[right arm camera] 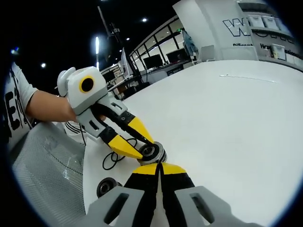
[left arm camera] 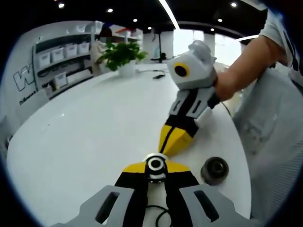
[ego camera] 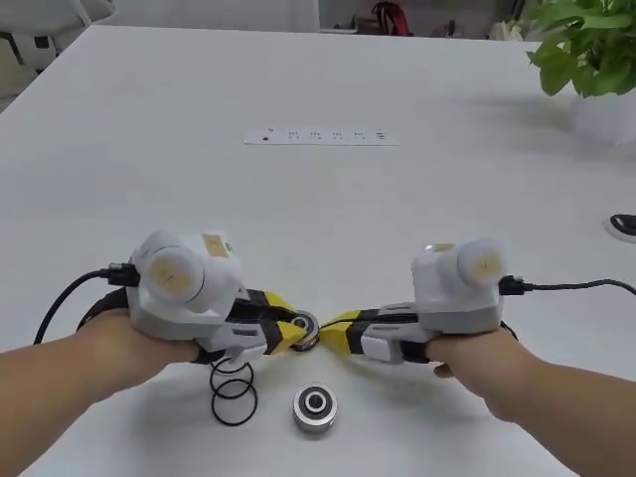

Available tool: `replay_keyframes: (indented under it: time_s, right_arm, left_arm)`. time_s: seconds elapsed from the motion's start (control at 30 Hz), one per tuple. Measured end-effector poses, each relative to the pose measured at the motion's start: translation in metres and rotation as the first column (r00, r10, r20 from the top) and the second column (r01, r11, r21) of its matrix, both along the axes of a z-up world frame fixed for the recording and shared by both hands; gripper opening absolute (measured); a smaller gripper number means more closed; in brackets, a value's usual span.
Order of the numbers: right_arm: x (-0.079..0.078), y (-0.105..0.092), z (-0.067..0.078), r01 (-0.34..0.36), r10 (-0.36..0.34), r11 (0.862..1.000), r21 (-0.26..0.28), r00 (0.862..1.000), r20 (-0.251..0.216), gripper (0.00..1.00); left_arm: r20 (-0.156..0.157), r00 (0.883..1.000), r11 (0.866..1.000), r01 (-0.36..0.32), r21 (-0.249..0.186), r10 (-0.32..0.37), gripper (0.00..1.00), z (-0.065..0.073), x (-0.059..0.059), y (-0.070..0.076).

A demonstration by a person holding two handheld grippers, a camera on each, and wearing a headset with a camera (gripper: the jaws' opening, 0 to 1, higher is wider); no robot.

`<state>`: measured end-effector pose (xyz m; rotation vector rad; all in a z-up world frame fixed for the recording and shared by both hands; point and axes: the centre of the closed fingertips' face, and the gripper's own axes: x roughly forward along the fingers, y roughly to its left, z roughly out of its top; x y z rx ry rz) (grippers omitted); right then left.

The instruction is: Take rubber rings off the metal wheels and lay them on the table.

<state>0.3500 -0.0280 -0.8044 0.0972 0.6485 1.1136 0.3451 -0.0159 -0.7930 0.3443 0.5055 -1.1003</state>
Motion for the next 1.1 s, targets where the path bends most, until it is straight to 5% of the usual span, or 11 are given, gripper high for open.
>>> replay_keyframes:
  time_s: [0.13, 1.1]
  right_arm:
    - [0.004, -0.002, 0.004, 0.054, -0.051, 0.997, 0.051, 0.997, -0.051, 0.0]
    - [-0.002, 0.007, 0.013, 0.033, -0.03, 0.998, 0.061, 0.998, -0.054, 0.0]
  left_arm:
    - [-0.001, 1.0, 1.0, -0.002, 0.0, 0.002, 0.12, 0.0, 0.0, 0.0]
    - [0.024, 1.0, 0.999, 0.006, 0.036, -0.007, 0.12, -0.001, -0.001, -0.001]
